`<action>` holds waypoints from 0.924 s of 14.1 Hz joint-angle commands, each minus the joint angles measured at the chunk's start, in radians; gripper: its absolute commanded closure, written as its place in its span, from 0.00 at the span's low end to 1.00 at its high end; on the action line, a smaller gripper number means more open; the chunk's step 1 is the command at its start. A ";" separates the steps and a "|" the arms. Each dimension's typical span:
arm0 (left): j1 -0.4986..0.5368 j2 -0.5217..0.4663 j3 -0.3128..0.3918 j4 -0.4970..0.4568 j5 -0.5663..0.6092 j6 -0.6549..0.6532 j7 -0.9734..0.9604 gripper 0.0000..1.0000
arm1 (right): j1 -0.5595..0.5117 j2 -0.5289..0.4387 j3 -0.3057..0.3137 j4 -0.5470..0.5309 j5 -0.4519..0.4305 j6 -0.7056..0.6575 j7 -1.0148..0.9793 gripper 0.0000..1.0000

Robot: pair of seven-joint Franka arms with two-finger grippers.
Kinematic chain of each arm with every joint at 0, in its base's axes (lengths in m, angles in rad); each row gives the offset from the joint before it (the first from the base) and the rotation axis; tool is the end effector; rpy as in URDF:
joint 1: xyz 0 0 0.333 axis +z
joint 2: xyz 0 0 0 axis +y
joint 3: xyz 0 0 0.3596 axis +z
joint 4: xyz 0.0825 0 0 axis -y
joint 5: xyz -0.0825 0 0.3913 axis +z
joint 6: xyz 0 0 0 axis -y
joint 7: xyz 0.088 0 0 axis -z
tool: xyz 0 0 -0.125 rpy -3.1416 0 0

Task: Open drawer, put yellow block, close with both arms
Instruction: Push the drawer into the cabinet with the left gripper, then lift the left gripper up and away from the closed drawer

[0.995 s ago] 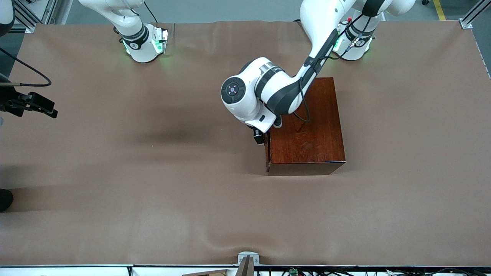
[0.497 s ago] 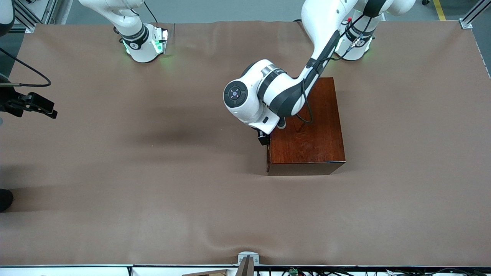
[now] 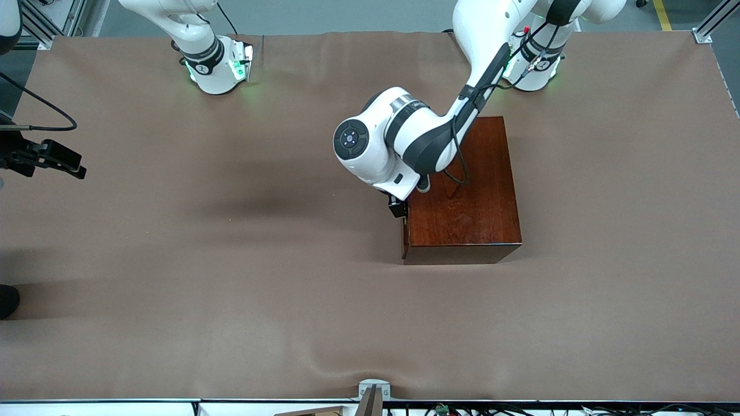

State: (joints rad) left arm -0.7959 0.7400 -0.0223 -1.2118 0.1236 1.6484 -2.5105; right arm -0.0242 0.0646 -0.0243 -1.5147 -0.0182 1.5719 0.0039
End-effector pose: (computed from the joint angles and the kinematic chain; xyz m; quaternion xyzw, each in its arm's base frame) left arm 0.5224 -0.5303 0.3291 -0.6635 -0.7309 -0.0661 0.1453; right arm 0.5838 -0.0301 0.6401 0.9996 -0.0261 -0.0039 0.0098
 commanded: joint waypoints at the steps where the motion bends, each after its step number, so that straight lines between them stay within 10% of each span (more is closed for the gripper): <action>1: -0.003 -0.021 0.004 0.017 0.048 -0.029 -0.005 0.00 | -0.016 -0.019 0.014 -0.010 0.000 0.005 0.005 0.00; 13: 0.097 -0.182 0.133 0.031 0.153 0.126 0.237 0.00 | -0.017 -0.019 0.014 -0.010 0.000 0.005 0.005 0.00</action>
State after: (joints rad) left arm -0.7587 0.5740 0.1056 -1.1677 0.2571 1.7480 -2.3286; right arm -0.0243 0.0646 -0.0245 -1.5146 -0.0181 1.5728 0.0039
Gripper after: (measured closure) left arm 0.000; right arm 0.000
